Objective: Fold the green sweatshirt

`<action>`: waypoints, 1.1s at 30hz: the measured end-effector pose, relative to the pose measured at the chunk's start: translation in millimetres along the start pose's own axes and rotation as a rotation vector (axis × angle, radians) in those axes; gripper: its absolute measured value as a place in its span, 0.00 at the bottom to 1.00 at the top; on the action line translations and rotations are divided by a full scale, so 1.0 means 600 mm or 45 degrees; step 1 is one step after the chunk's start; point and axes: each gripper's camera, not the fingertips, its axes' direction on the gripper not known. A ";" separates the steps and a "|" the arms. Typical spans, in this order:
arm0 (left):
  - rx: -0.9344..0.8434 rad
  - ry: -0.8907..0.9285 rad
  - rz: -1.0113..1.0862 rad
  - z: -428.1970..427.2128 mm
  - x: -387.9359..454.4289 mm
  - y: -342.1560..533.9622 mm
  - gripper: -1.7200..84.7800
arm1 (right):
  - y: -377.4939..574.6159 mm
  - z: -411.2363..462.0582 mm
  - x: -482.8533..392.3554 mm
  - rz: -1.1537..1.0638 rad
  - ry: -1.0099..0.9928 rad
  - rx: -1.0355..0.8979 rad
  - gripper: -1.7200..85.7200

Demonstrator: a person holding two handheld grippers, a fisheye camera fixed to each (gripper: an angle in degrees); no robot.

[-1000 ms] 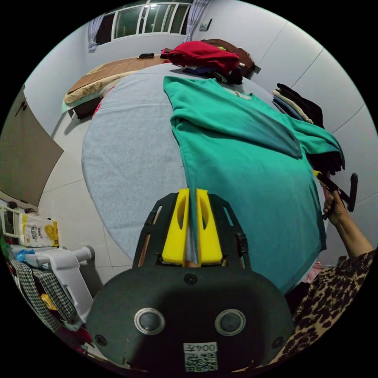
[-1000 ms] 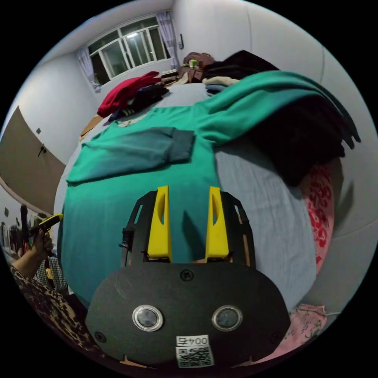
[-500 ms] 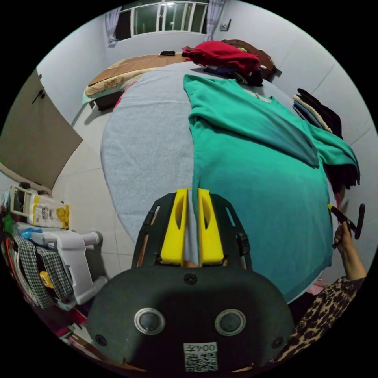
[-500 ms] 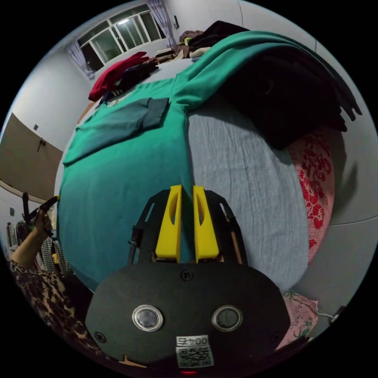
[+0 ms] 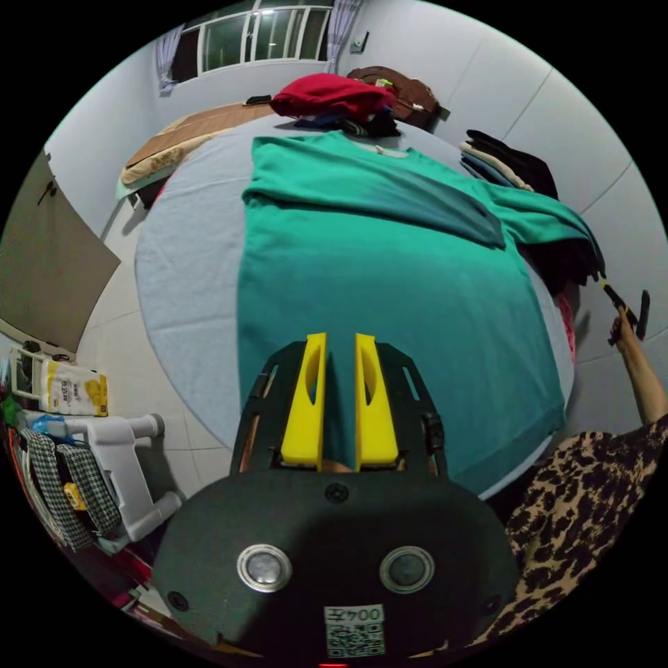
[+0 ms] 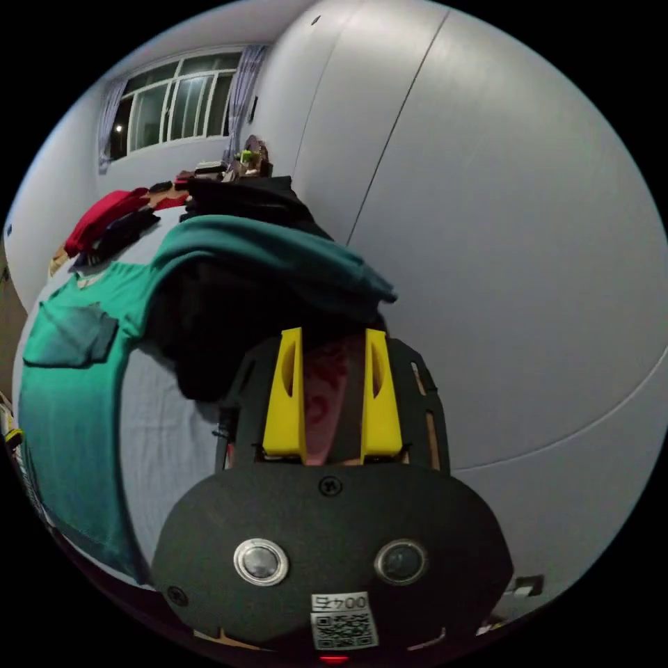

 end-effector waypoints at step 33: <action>-0.146 0.127 0.280 0.038 0.010 -0.034 0.10 | 0.080 -0.034 -0.228 0.077 -1.511 -0.499 0.10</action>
